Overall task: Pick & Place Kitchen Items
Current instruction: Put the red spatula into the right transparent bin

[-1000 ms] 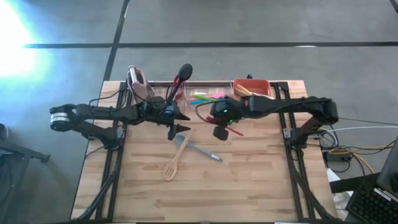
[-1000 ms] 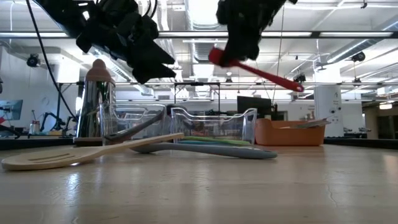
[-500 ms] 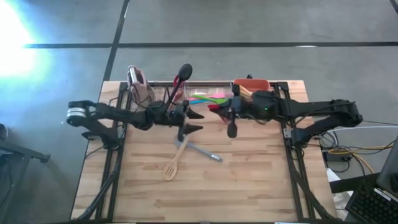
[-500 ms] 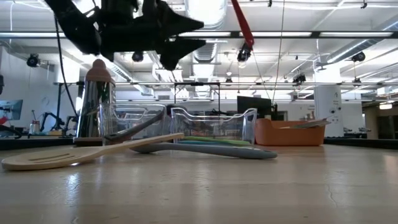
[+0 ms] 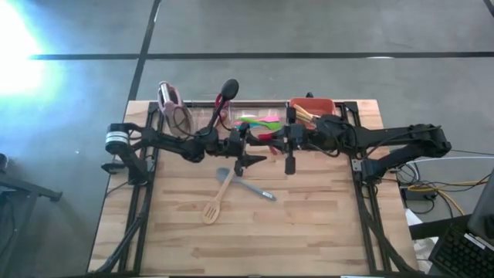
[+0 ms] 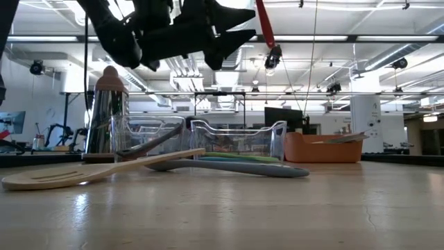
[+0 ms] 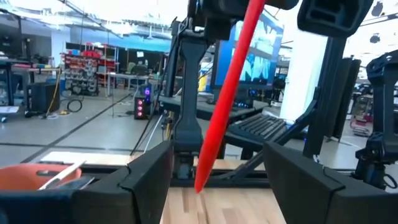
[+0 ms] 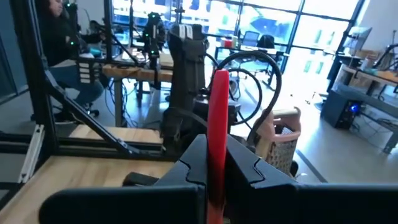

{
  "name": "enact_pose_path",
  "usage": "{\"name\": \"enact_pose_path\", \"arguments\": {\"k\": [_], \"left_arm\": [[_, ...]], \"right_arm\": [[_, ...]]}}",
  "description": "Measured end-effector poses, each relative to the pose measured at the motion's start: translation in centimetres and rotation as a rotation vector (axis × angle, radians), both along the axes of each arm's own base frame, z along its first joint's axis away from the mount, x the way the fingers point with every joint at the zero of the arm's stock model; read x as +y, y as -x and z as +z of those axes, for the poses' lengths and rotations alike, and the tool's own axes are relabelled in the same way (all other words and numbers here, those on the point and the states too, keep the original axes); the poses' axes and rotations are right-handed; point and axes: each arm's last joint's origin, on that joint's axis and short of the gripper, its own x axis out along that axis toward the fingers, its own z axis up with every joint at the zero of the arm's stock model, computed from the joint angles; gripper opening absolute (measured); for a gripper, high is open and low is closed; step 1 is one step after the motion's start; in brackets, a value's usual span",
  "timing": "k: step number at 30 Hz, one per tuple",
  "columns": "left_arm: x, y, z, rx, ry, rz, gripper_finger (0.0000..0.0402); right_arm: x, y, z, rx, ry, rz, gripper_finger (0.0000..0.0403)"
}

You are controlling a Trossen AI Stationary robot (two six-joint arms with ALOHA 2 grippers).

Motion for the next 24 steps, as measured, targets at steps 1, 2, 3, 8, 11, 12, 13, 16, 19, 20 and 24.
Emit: {"name": "enact_pose_path", "arguments": {"k": [1, 2, 3, 8, 11, 12, 13, 16, 19, 20, 24], "left_arm": [[0.0, -0.2, 0.2, -0.006, -0.002, -0.003, 0.0252], [0.0, -0.3, 0.3, -0.013, -0.003, -0.003, 0.0252], [0.0, -0.4, 0.5, -0.018, -0.004, -0.004, 0.0252], [0.1, -0.8, 1.1, -0.015, -0.011, -0.013, 0.0252], [0.1, -1.4, 1.5, -0.002, -0.033, -0.009, 0.0252], [0.1, -1.6, 1.6, 0.005, -0.039, -0.01, 0.0252], [0.1, -1.9, 1.7, 0.012, -0.049, -0.013, 0.0252], [0.2, -2.6, 1.9, 0.025, -0.059, -0.033, 0.0252], [0.2, -3.0, 2.2, 0.023, -0.061, -0.036, 0.025], [0.2, -3.0, 2.3, 0.019, -0.061, -0.036, 0.0246], [0.2, -3.0, 2.3, 0.024, -0.053, -0.037, 0.02]], "right_arm": [[0.0, 0.0, 0.0, -0.003, 0.0, 0.0, 0.0011], [0.0, 0.0, 0.1, -0.005, 0.0, 0.0, 0.0011], [0.0, 0.0, 0.1, -0.005, 0.0, 0.001, 0.0011], [0.0, 0.0, 0.2, -0.017, 0.004, 0.001, 0.0011], [0.0, 0.0, 0.3, -0.026, 0.004, 0.001, 0.0011], [0.0, 0.0, 0.3, -0.028, 0.004, 0.002, 0.0011], [0.0, 0.0, 0.4, -0.029, 0.006, 0.003, 0.0011], [0.0, 0.0, 0.6, -0.035, 0.012, 0.005, 0.0011], [0.0, 0.1, 0.7, -0.037, 0.013, 0.006, 0.0011], [0.0, 0.1, 0.7, -0.037, 0.013, 0.006, 0.0011], [0.0, 0.1, 0.7, -0.031, 0.013, 0.011, 0.0011]]}}
